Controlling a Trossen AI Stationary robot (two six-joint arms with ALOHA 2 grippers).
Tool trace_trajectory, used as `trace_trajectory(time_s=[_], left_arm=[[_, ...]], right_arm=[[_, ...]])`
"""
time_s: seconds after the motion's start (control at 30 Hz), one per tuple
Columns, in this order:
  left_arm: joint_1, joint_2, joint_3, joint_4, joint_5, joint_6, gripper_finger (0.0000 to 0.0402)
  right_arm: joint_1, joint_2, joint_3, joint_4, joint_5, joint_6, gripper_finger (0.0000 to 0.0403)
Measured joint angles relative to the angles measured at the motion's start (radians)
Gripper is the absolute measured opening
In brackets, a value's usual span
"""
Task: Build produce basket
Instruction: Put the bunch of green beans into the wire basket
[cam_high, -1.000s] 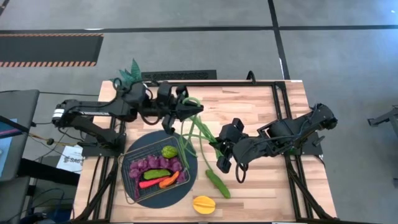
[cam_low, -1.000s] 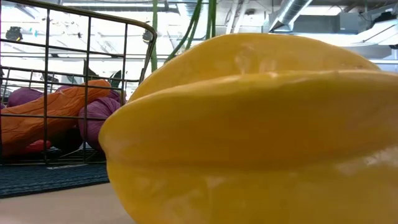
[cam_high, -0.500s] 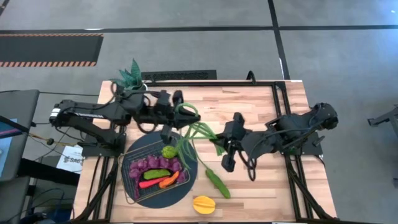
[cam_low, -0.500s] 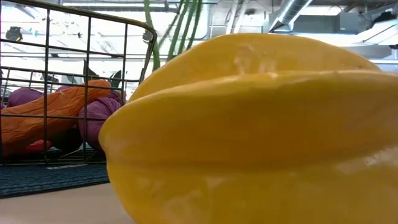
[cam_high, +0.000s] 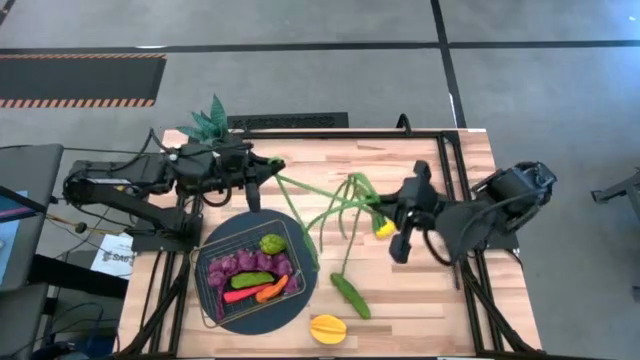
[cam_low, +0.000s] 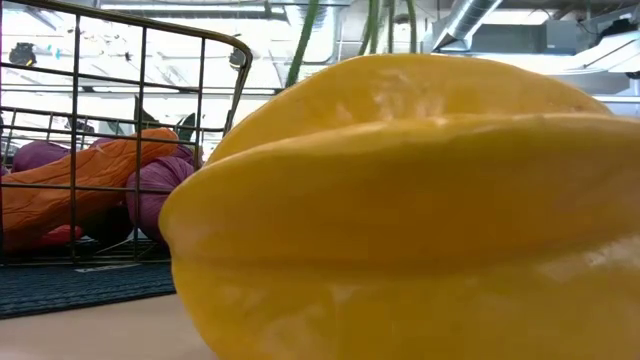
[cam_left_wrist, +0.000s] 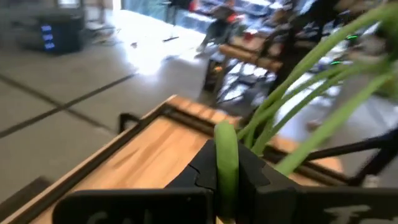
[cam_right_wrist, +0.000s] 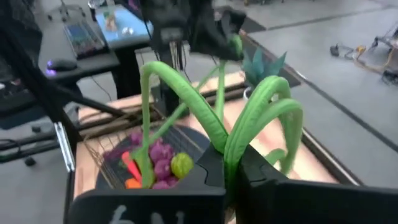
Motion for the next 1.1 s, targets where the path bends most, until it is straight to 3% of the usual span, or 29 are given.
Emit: trace_trajectory(time_s=[0.23,0.33,0.5,0.63,0.9,1.1], left_arm=[[0.000,0.012,0.001,-0.105,-0.107,-0.009,0.0000],[0.000,0.011,0.000,-0.051,-0.126,0.002,0.0000],[0.002,0.009,0.000,0.138,0.030,0.130,0.0015],[0.001,0.009,0.000,0.169,0.129,0.158,0.0054],[0.002,0.020,-0.001,0.176,0.135,0.165,0.0180],[0.001,-0.002,0.015,0.358,0.140,0.261,0.0244]], right_arm=[[0.013,0.001,0.038,-0.007,0.000,-0.035,0.0007],[0.023,0.002,0.038,-0.011,-0.001,-0.035,0.0004],[0.024,0.009,0.039,-0.023,-0.008,-0.029,0.0006],[0.024,0.008,0.039,-0.025,-0.008,-0.028,0.0004],[0.023,0.008,0.039,-0.039,-0.009,-0.026,0.0005],[0.022,0.008,0.039,-0.130,-0.007,0.062,0.0005]])
